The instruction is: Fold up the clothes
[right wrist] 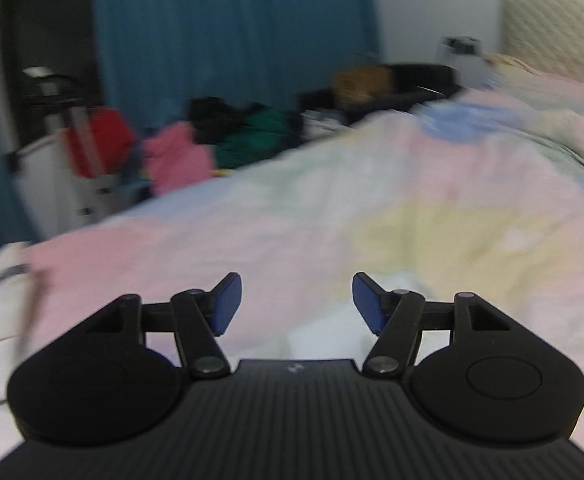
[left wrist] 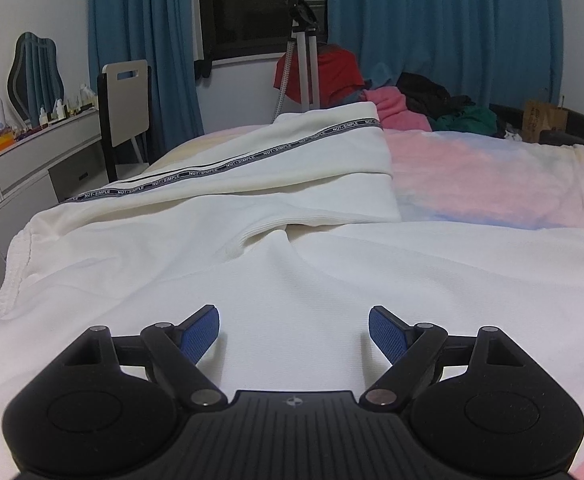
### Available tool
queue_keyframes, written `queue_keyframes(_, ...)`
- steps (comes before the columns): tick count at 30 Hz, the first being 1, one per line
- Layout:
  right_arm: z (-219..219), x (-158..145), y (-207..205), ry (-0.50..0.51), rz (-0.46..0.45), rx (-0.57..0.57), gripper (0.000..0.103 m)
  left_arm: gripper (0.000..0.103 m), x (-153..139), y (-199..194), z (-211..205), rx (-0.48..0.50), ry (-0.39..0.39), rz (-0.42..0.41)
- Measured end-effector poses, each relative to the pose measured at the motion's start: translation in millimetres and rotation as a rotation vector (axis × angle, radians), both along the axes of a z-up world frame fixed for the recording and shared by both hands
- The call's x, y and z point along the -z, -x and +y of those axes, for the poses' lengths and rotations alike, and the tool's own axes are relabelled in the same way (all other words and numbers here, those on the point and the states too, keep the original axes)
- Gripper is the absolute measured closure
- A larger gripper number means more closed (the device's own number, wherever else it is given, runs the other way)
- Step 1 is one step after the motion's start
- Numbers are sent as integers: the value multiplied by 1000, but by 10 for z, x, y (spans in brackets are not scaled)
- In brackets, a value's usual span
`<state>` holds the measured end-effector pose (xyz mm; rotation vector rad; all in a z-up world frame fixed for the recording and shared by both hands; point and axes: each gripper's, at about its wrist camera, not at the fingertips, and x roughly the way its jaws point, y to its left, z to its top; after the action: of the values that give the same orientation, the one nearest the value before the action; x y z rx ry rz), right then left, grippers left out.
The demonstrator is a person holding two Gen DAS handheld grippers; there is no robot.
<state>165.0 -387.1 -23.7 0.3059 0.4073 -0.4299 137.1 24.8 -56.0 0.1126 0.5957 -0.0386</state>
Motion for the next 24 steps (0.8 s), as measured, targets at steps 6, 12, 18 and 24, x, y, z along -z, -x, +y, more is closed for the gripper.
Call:
queue_keyframes(6, 757, -149, 314, -71, -53, -176, 39, 19, -7, 141, -15, 19, -16, -18)
queue_keyframes(12, 1166, -37, 344, -91, -30, -220, 39, 19, -40, -4, -179, 49, -76, -10)
queue_keyframes(18, 1063, 83, 182, -122, -27, -176, 39, 19, -116, -749, -652, 104, -137, -45)
queue_keyframes(24, 850, 308, -14, -164, -11, -101, 39, 19, 114, -1774, -1331, 129, -261, -60)
